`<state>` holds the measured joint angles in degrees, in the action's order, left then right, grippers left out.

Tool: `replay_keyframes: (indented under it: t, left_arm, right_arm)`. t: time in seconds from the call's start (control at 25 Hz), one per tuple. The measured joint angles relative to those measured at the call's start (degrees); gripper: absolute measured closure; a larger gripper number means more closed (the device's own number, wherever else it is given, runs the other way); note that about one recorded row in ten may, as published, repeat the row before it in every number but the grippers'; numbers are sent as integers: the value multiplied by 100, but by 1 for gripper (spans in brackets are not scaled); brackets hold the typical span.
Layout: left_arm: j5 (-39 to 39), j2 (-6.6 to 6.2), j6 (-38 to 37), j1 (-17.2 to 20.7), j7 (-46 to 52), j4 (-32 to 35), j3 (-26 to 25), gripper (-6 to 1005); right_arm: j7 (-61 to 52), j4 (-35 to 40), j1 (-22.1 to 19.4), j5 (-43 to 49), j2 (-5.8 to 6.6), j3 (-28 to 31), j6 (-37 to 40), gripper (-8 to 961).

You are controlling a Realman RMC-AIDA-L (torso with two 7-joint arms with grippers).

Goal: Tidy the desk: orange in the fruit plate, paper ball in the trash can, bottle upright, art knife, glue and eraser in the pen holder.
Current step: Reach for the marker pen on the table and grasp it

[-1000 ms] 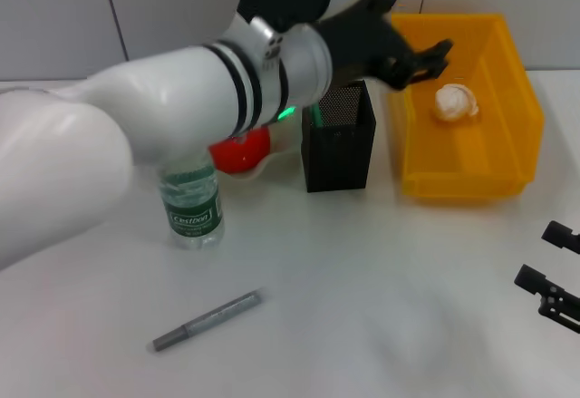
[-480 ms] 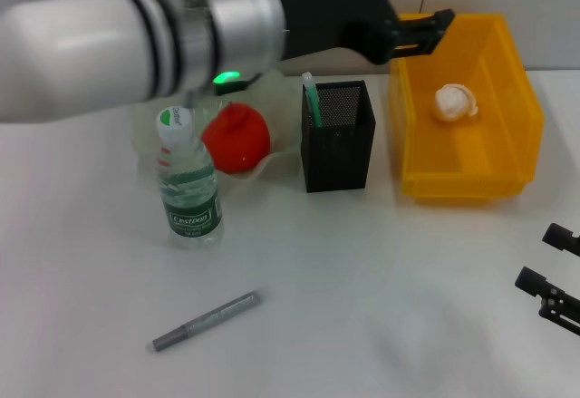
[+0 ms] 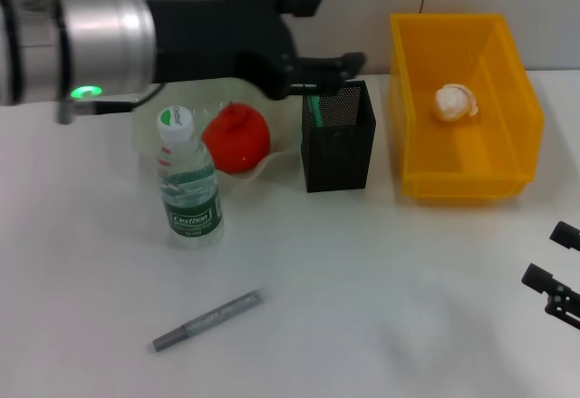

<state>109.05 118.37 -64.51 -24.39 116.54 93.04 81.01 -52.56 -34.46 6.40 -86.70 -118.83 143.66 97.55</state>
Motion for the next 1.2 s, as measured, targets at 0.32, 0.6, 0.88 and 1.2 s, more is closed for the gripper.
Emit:
replay_keyframes:
  t: [0.32,0.6,0.88,1.2]
  left_arm:
    - [805,-10,-1395,39,256,406,-795,194]
    - [1748,-12,-1975,-43,704,904,-830,195]
    - [2277,1,-2780,-241,1061,1236,-787,195]
    - [3289,24,-3684,-662,1817,1453,-116,196]
  right_arm:
    - [-20,58,5,-8,-7,54,-12,259]
    - [-1,154,34,-6,-10,186,-84,259]
    - [63,299,45,-22,-18,195,-164,260]
    - [86,407,74,-26,-18,199,-248,260]
